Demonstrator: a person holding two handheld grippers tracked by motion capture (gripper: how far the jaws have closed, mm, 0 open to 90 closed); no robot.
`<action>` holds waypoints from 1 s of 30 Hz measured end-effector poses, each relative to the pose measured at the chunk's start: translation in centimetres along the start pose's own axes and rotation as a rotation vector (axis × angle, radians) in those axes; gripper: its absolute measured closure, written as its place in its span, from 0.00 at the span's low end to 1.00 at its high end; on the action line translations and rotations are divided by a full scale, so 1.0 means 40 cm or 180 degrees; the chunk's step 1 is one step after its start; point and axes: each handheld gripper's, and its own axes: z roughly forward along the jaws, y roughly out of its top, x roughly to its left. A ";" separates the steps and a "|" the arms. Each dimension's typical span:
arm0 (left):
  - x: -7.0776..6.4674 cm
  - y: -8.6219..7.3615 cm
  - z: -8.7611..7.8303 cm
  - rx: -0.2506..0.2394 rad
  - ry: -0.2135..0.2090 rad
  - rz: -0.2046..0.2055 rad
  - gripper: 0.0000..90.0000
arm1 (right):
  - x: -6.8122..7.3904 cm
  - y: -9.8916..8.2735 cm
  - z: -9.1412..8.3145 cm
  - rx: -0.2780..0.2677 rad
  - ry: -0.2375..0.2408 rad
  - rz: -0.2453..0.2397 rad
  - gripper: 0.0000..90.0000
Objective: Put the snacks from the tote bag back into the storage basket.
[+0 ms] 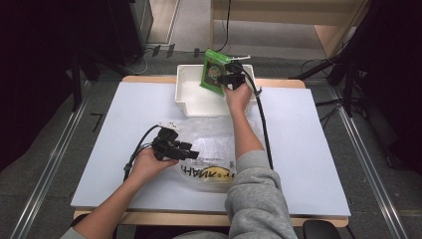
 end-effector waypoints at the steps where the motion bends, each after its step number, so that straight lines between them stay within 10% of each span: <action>1: 0.001 0.000 -0.001 0.0000 0.0002 0.0011 0.49 | -0.003 0.000 0.001 -0.0005 -0.0017 -0.0002 0.68; 30: 0.003 -0.002 0.001 0.0003 0.0000 -0.0011 0.49 | 0.013 -0.002 0.030 0.0106 -0.0219 0.0024 0.65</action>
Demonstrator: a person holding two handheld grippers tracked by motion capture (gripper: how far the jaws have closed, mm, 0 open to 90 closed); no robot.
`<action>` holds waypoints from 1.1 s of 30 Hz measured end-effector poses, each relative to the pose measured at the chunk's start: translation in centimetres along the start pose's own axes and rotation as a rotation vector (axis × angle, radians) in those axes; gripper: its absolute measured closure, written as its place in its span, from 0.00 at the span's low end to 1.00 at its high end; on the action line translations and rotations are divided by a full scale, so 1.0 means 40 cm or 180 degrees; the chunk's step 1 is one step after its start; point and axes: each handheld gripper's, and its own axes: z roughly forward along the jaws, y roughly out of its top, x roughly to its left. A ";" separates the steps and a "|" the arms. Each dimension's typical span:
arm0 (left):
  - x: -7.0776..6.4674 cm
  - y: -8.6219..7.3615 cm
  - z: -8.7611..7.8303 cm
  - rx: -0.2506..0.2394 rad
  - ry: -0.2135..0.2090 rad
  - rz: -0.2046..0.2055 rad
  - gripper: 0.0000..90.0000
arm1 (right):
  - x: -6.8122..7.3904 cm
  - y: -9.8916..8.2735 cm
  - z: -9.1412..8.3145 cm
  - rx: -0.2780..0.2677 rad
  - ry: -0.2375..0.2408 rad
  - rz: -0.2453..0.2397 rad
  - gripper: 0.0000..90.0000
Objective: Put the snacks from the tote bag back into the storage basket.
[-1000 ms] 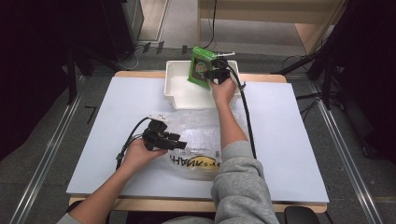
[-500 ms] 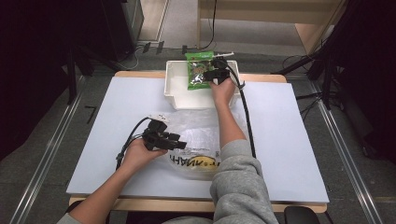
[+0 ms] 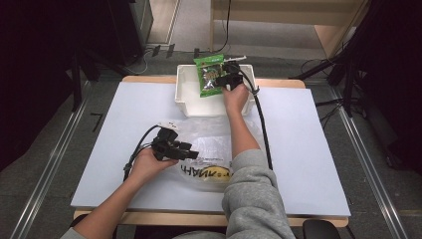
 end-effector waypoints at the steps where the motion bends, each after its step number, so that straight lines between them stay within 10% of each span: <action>1: 0.000 0.000 0.000 0.0007 0.0008 0.0000 0.49 | 0.000 0.000 0.000 0.0002 0.0013 0.0000 0.65; 33: 0.005 0.001 -0.003 -0.0003 0.0041 0.0001 0.49 | -0.003 0.010 -0.044 -0.0045 0.0124 -0.0043 0.61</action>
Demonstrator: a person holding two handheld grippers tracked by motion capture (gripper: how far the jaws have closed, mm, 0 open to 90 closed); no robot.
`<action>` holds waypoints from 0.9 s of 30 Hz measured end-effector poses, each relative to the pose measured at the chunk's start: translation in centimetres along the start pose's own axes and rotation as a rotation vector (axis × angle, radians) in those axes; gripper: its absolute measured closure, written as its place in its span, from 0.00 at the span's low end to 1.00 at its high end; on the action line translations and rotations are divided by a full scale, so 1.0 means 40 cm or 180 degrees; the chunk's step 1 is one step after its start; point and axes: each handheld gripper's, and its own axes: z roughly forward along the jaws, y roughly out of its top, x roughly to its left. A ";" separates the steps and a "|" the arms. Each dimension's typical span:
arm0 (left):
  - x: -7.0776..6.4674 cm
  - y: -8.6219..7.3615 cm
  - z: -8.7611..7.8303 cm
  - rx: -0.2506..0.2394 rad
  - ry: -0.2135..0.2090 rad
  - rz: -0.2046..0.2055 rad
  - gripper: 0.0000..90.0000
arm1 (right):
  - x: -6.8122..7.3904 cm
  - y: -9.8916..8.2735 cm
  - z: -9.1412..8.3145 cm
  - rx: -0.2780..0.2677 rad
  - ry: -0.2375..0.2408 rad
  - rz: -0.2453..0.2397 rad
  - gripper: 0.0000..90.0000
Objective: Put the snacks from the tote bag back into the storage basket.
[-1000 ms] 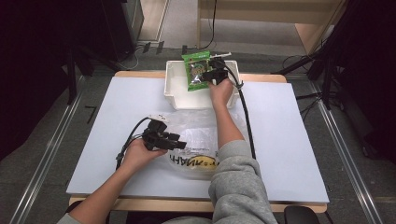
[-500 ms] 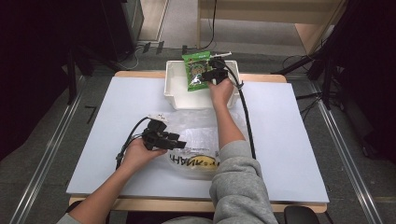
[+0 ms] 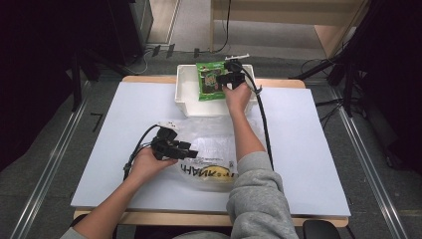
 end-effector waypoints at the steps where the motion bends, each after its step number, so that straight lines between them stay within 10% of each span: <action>1: 0.000 0.000 0.000 0.0000 0.0000 0.0002 0.49 | -0.001 0.000 -0.001 -0.0001 -0.0004 0.0002 0.61; 27: 0.001 0.001 -0.002 -0.0004 0.0031 0.0010 0.49 | 0.015 0.013 -0.056 0.0015 0.0165 -0.0159 0.58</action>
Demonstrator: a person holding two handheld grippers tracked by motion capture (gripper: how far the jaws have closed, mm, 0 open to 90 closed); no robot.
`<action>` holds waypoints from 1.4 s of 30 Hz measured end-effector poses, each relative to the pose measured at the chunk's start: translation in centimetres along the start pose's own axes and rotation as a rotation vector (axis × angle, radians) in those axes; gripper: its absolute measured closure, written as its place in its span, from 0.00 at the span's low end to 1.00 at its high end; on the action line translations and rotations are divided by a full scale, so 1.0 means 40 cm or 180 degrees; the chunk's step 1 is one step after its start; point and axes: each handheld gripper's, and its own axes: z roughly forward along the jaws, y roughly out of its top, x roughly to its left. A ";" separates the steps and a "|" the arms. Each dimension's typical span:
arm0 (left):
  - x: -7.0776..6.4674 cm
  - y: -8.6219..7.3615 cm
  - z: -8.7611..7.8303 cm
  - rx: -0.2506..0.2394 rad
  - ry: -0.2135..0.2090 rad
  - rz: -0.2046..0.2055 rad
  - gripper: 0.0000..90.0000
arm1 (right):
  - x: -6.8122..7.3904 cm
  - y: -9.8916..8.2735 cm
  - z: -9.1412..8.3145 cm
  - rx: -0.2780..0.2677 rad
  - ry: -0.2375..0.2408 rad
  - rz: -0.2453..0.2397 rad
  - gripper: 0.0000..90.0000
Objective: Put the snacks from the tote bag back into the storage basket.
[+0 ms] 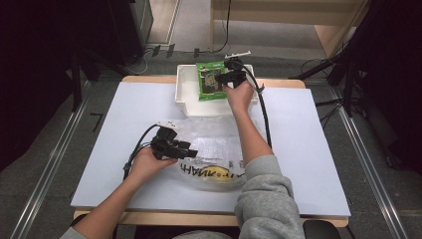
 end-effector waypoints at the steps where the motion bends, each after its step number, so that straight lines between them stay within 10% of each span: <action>1: -0.001 0.000 0.000 0.0000 0.0001 0.0003 0.49 | 0.002 0.001 -0.004 -0.0006 0.0014 -0.0008 0.58; 42: -0.007 0.007 -0.006 -0.0023 0.0024 0.0040 0.49 | 0.070 -0.075 -0.201 0.0049 0.0605 -0.0457 0.50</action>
